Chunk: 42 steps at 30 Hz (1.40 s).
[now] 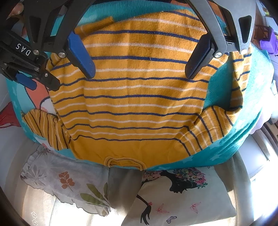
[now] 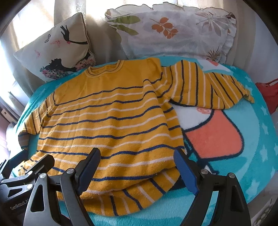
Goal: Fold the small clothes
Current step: 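Position both grippers above the hem of the yellow striped sweater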
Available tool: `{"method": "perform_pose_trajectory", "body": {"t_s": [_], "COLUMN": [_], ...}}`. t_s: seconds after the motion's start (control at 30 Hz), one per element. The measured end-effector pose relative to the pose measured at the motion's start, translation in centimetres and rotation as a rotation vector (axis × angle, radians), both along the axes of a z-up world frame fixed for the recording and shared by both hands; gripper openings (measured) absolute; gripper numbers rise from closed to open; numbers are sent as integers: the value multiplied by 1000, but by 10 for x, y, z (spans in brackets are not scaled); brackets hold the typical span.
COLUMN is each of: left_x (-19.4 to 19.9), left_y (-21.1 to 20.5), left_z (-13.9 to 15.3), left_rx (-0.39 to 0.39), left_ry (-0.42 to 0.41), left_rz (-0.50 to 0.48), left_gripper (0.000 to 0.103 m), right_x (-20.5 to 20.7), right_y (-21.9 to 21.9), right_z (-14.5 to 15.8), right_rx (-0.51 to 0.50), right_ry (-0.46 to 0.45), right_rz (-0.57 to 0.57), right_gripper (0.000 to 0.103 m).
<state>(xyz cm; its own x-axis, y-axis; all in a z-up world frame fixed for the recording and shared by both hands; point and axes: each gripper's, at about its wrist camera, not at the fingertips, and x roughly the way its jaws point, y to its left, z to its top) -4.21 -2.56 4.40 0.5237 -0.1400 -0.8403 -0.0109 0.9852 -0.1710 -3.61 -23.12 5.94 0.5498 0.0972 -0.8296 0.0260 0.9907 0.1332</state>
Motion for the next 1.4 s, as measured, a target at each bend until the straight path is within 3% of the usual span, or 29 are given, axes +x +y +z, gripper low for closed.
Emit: {"method": "perform_pose_trajectory", "body": {"t_s": [0.73,1.4], "left_x": [-11,47], "left_y": [7,16], "left_z": [1,-16], "left_rx": [49,41], "left_ry": [-22,30], "left_rz": [11,-49], "left_gripper": [103,103], "right_x": [-14,31], "right_y": [10,15], "right_z": [10,-1], "right_rx": [-64,-71], "right_ry": [-52,-5], "right_rz": [13,-43], "right_gripper": [91,91]}}
